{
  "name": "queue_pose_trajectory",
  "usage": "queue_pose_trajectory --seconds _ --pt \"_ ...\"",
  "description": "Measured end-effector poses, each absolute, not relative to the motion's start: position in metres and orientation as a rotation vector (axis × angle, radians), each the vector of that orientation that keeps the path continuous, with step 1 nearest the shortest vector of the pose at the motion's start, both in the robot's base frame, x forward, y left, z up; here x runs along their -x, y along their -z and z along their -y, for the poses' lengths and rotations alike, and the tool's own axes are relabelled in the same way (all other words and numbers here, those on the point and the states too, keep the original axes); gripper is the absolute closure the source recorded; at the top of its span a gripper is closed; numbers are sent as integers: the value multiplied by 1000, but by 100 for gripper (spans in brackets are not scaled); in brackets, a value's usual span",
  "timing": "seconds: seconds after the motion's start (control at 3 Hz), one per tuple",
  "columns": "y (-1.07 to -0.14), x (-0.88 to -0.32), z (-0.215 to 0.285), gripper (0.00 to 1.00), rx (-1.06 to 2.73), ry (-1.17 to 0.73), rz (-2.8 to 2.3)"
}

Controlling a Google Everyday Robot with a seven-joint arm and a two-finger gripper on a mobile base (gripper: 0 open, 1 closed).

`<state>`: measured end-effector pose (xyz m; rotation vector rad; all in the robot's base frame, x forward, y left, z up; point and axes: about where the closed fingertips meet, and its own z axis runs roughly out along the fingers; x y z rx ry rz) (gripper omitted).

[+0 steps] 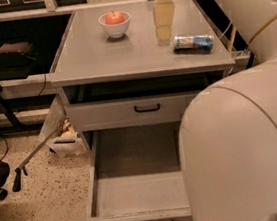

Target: Place redbull can into middle drawer

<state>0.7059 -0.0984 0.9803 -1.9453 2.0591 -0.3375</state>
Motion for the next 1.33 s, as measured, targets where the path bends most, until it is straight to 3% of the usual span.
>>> queue_pose_trajectory --seconds 0.67,1.33 --pt "-973 -728 121 0 1835 280 -2037" --pt "-933 -738 240 0 1481 44 -2169"
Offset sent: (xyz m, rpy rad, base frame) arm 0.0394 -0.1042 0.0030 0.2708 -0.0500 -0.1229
